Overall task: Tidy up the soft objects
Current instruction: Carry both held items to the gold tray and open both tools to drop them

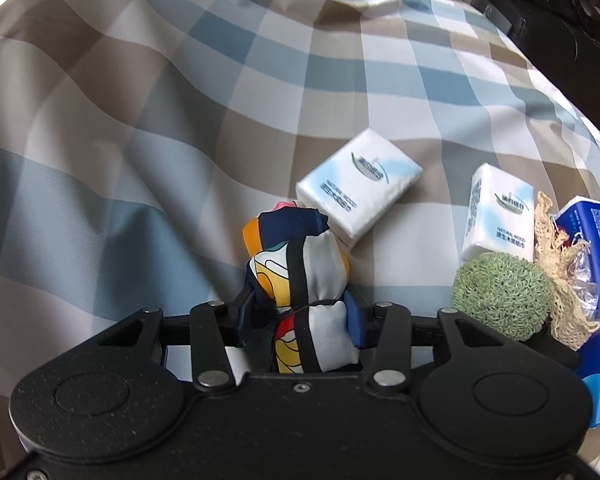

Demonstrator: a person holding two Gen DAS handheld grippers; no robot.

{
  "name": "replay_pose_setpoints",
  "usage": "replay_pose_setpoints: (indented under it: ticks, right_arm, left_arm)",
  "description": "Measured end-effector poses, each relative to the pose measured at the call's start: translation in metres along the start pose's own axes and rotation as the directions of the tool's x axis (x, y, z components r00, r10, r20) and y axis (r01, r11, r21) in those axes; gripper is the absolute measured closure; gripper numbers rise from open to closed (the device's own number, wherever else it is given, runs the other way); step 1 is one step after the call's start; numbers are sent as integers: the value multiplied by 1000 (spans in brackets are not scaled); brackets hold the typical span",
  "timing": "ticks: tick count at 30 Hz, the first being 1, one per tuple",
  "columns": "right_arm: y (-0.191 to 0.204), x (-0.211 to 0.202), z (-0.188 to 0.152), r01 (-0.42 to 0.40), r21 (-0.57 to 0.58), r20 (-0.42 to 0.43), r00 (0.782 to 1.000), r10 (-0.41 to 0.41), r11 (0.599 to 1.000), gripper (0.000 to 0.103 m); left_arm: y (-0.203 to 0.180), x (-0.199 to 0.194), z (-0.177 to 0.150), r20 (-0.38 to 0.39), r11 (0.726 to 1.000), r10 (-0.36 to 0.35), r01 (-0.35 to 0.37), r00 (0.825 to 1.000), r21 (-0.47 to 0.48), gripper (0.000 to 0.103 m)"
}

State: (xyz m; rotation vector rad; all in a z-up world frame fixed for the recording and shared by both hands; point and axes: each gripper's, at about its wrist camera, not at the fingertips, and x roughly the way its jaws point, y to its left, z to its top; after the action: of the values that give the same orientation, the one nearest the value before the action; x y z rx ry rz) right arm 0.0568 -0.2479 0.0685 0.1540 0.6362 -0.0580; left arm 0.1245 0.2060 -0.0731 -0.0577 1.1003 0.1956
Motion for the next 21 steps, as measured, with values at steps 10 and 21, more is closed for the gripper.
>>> replay_pose_setpoints:
  ticks: [10,21]
  right_arm:
    - [-31,43,10,34,-35,-107,994,-38,999,47]
    - [-64,62,22,43,72,-182,983,-29,996,47]
  left_arm:
    - [-5,-44,-10,60,998,24,-21,998,-57,59]
    - [-102,-111,10,123,991,-109,98,986,88,59]
